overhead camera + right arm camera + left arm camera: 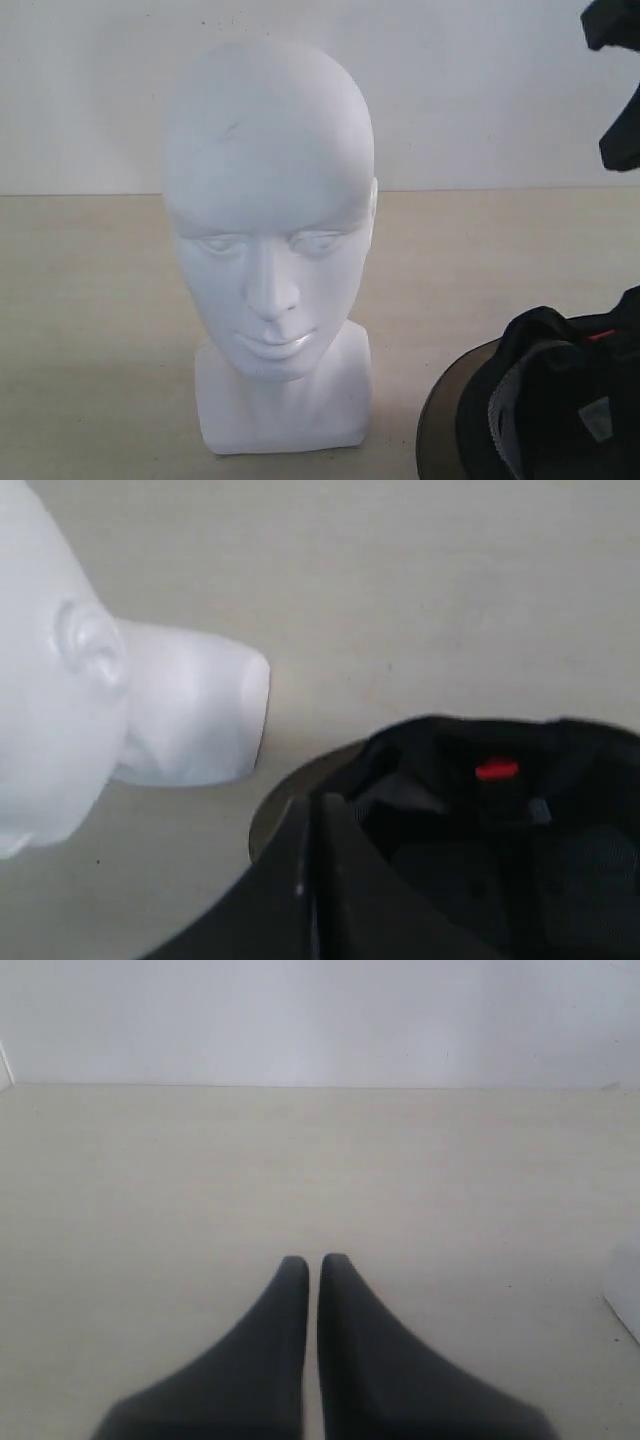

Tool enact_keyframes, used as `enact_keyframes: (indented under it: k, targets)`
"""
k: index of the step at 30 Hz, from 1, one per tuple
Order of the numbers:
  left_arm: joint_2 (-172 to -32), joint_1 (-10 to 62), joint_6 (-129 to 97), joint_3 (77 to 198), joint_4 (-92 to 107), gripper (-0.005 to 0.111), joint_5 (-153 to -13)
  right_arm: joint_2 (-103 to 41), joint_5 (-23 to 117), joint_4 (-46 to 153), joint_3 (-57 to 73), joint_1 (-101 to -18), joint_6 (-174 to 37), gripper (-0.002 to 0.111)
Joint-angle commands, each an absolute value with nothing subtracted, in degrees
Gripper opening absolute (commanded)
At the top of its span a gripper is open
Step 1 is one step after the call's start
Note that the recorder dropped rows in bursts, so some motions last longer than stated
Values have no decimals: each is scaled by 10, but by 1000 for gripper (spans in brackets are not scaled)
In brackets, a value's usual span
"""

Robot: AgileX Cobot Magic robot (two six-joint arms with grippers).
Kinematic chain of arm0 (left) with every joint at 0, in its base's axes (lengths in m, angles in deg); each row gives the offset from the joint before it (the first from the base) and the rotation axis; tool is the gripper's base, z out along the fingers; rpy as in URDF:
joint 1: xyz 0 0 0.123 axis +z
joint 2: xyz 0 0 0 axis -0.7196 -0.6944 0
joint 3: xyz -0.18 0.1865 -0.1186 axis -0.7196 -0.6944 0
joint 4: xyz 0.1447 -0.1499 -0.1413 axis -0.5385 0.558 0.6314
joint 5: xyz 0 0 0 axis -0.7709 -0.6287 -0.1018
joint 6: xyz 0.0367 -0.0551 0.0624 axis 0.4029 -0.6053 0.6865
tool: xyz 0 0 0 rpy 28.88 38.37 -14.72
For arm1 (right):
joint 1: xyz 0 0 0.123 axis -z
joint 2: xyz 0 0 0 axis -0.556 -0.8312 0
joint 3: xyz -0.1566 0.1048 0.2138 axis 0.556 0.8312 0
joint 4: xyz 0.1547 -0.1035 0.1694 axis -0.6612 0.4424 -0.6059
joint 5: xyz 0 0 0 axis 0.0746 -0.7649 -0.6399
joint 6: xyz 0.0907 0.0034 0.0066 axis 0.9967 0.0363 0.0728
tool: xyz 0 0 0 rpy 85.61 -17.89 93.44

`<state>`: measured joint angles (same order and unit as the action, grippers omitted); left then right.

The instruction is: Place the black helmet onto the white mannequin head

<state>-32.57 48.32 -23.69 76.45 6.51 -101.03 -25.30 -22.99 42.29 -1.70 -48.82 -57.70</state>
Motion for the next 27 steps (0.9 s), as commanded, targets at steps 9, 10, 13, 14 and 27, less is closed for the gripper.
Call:
enact_keyframes:
  k: [9, 10, 13, 14, 27]
  targets:
    - [-324, 482, -240, 765, 67, 4, -1009, -220, -234, 582, 193, -549, -444, 0]
    - [-324, 482, -240, 765, 67, 4, -1009, -225, -234, 604, 202, -549, -431, 0]
    - [-324, 482, -240, 765, 67, 4, -1009, -227, -234, 658, 214, -549, -409, 0]
    - [-324, 482, -240, 765, 67, 4, -1009, -227, -234, 673, 214, -549, -406, 0]
    - [-324, 482, -240, 765, 67, 4, -1009, -378, -216, 760, 217, -411, -467, 0]
